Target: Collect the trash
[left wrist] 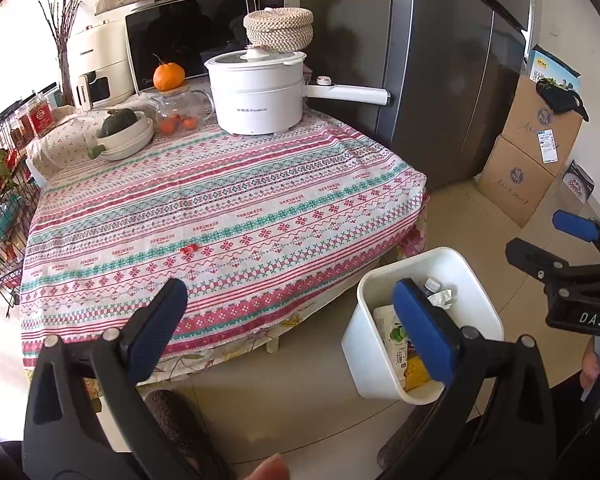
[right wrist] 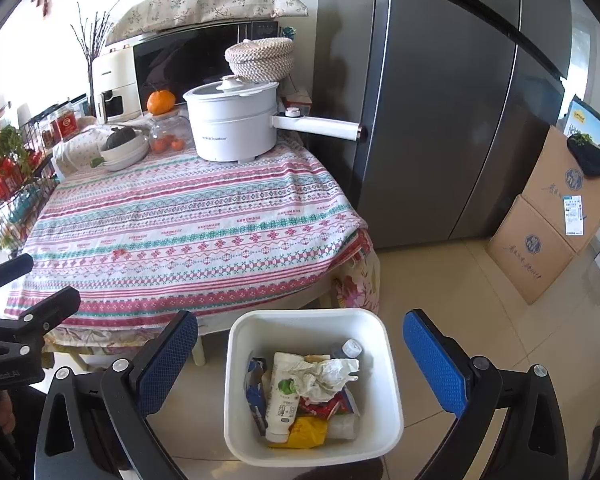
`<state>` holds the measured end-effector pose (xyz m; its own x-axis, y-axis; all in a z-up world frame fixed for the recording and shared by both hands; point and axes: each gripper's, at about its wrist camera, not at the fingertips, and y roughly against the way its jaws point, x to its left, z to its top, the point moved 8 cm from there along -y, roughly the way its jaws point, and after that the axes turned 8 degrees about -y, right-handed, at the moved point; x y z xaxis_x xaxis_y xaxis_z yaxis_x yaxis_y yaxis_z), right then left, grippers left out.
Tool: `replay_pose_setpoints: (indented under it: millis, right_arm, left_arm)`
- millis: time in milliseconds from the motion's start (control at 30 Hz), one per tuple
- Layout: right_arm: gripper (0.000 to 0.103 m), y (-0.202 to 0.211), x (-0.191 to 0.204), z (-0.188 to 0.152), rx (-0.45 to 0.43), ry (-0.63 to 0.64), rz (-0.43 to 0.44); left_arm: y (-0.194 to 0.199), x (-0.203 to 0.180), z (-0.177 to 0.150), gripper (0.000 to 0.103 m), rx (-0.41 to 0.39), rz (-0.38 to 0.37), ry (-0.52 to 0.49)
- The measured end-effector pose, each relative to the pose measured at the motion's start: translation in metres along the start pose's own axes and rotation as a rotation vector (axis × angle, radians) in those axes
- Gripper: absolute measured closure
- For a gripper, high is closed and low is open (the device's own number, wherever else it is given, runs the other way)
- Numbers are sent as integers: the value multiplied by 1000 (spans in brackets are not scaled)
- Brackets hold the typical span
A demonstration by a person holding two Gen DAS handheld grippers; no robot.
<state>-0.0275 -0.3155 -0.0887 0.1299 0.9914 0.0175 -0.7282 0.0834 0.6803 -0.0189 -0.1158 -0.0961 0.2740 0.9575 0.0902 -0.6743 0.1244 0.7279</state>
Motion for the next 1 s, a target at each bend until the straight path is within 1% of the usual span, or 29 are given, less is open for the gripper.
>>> replay_pose_setpoints:
  millis: [100, 333, 500, 1000]
  right_arm:
    - [0, -2, 0, -2, 12, 0, -2]
    - [0, -4, 0, -6, 26, -2, 2]
    - [0, -3, 1, -6, 23, -5, 0]
    - [0, -5, 0, -7, 31, -4, 4]
  left_arm:
    - [-1, -1, -1, 1, 7, -8, 5]
    - [3, -2, 1, 1, -10, -8, 6]
    - [2, -4, 0, 1, -1, -9, 1]
    - [2, -6, 2, 1, -5, -10, 7]
